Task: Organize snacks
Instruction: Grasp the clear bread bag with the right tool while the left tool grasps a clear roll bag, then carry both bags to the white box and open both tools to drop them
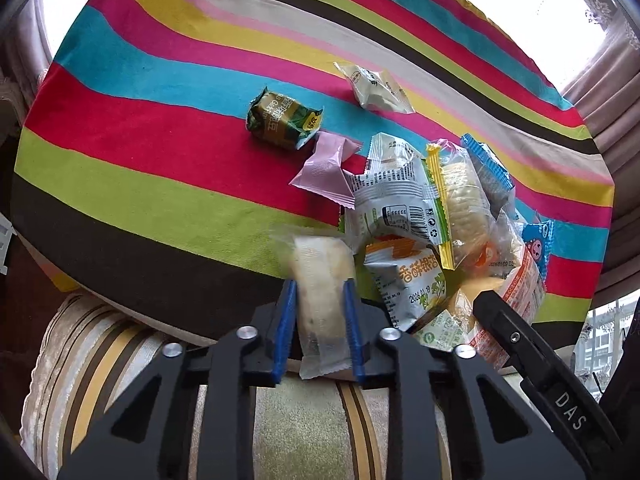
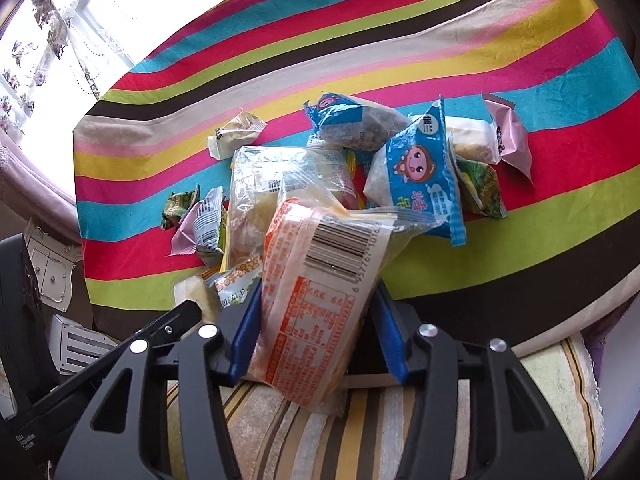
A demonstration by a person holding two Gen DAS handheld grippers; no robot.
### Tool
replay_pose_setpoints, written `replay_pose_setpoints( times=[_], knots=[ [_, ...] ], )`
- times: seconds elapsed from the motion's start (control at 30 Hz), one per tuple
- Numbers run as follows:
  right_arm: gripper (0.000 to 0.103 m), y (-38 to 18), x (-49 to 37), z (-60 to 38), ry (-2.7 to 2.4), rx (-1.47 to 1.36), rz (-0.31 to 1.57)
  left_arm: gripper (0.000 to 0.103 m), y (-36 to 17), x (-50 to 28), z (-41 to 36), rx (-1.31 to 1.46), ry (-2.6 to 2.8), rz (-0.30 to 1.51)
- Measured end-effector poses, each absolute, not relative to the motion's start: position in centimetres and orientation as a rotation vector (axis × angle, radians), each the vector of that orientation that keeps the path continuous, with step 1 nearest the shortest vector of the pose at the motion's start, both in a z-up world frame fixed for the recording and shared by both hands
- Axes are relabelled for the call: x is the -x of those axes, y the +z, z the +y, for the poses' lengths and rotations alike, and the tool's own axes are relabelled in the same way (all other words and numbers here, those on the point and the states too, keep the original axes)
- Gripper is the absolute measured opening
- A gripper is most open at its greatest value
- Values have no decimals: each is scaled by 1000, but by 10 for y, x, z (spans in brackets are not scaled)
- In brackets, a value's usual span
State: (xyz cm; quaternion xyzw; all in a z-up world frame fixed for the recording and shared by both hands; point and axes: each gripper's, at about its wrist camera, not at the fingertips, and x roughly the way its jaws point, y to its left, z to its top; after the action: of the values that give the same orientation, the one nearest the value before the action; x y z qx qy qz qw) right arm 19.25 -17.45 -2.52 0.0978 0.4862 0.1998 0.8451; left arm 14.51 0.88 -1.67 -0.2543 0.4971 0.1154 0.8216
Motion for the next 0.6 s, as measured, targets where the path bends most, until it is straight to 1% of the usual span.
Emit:
replay_pose_setpoints(
  times=[0.07, 0.2, 0.23, 0.27, 0.3, 0.33, 0.37, 0.4, 0.6],
  knots=[
    [49, -25, -191, -177, 436, -222, 1024, 7, -15, -141, 9, 545, 247, 1051],
    [46, -21, -183, -183, 463, -241, 1004, 7, -17, -139, 10, 553, 239, 1048],
    [45, -19, -182, -186, 467, -244, 998, 9, -16, -137, 10, 553, 235, 1043],
    [45, -16, -179, -189, 471, -250, 991, 14, -16, -139, 8, 550, 238, 1047],
    [45, -14, -177, -193, 475, -255, 984, 28, -16, -137, 9, 551, 237, 1047],
    [44, -12, -175, -197, 482, -261, 980, 45, -14, -136, 10, 554, 233, 1038],
    [44, -10, -172, -201, 489, -269, 977, 50, -12, -136, 10, 548, 234, 1029],
    [44, -7, -170, -206, 492, -276, 972, 51, -10, -139, 7, 535, 240, 1032],
    [44, 12, -153, -247, 474, -325, 928, 50, -16, -154, -12, 410, 292, 1110]
  ],
)
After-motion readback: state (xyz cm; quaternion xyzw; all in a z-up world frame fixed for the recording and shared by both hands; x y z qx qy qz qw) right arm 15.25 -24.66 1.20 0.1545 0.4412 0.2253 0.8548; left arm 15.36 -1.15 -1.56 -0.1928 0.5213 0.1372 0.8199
